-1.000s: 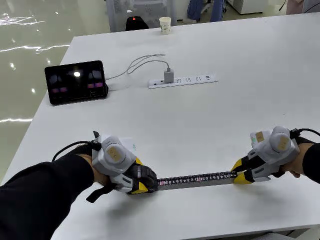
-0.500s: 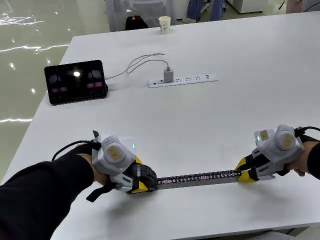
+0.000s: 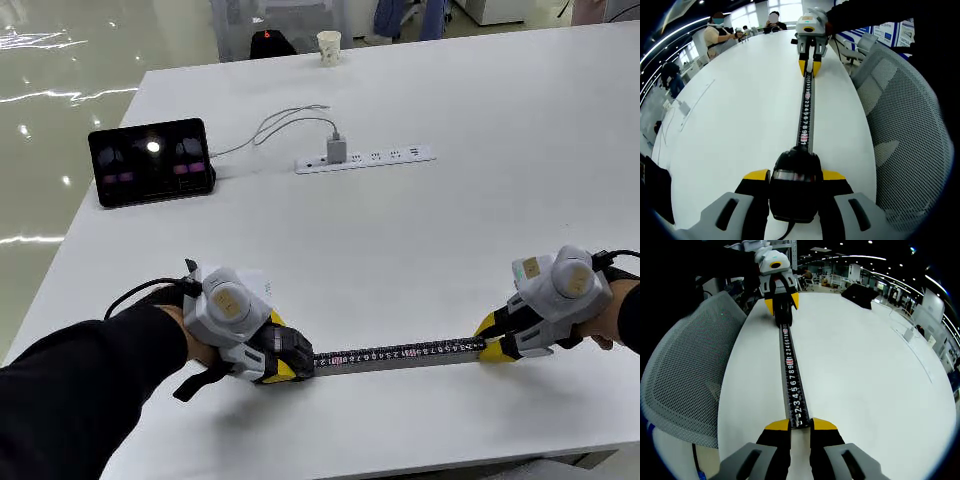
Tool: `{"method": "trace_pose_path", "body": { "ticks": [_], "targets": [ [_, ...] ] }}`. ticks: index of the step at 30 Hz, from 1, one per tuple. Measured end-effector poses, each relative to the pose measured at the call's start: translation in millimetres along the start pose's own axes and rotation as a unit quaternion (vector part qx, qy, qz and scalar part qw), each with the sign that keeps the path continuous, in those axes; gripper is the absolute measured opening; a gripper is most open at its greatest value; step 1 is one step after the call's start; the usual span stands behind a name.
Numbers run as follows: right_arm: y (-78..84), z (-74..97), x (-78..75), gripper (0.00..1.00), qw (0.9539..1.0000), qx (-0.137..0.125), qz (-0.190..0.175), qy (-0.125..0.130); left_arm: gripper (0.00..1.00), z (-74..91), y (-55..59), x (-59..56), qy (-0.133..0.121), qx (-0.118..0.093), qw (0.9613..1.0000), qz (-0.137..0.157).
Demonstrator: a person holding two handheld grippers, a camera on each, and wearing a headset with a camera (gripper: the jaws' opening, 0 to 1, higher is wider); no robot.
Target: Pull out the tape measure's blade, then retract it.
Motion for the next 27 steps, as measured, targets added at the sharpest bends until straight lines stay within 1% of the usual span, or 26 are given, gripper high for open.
{"method": "trace_pose_path", "body": {
  "ticks": [2, 6, 9, 12, 16, 17, 18, 19, 22, 25, 27],
  "targets": [
    [-1.1, -1.0, -1.0, 0.11, 1.0, 0.003, 0.004, -0.001, 0.32, 0.1, 0.7, 0.2, 0.0, -0.006, 1.0, 0.005],
    [-2.3, -2.0, -2.5, 0.11, 0.9999, 0.01, 0.005, -0.003, 0.32, -0.2, 0.2, -1.1, -0.004, -0.007, 1.0, -0.005],
    [-6.1, -3.0, -3.2, 0.11, 0.9997, 0.022, -0.004, -0.002, 0.32, 0.0, -0.1, -1.5, -0.007, -0.006, 0.9999, -0.008],
    [-10.5, -4.6, -1.7, 0.12, 0.9992, 0.04, 0.001, 0.0, 0.33, -0.4, 0.2, -1.4, -0.011, -0.006, 0.9999, -0.01],
    [-10.9, -4.6, -3.7, 0.12, 0.9988, 0.049, 0.0, -0.002, 0.33, -0.6, 0.4, -0.5, -0.01, -0.004, 0.9999, -0.005],
    [-11.9, -5.3, -2.5, 0.12, 0.9986, 0.052, 0.0, 0.003, 0.33, -0.6, 0.4, -0.5, -0.009, -0.004, 0.9999, -0.005],
    [-13.2, -5.4, -1.8, 0.12, 0.998, 0.061, 0.017, 0.006, 0.33, -0.4, 0.3, -0.5, -0.009, -0.003, 0.9999, -0.005],
    [-14.6, -5.9, -0.5, 0.12, 0.9978, 0.063, 0.019, 0.005, 0.33, -0.2, 0.1, -0.6, -0.008, -0.003, 1.0, -0.004],
    [-17.4, -6.5, -1.1, 0.12, 0.9973, 0.073, 0.011, 0.003, 0.33, -0.4, -0.7, -0.7, -0.006, 0.002, 1.0, -0.005],
    [-17.4, -6.1, -0.3, 0.12, 0.9968, 0.079, 0.014, 0.004, 0.33, -1.6, -2.1, -0.7, -0.005, 0.007, 0.9999, -0.007],
    [-17.3, -6.1, -0.5, 0.12, 0.9965, 0.083, 0.01, 0.006, 0.33, -1.9, -2.7, -0.9, -0.005, 0.01, 0.9999, -0.007]
  ]
}}
Point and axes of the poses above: the centre of the closed fingertips' face, and the gripper's own axes: z roughly backward along the fingers, x roughly to its left, y roughly out of its underside, the point moved 10 cm from there along z, roughly backward along the fingers, and after that the axes turned 1 degree about z, right-handed, at the moved point
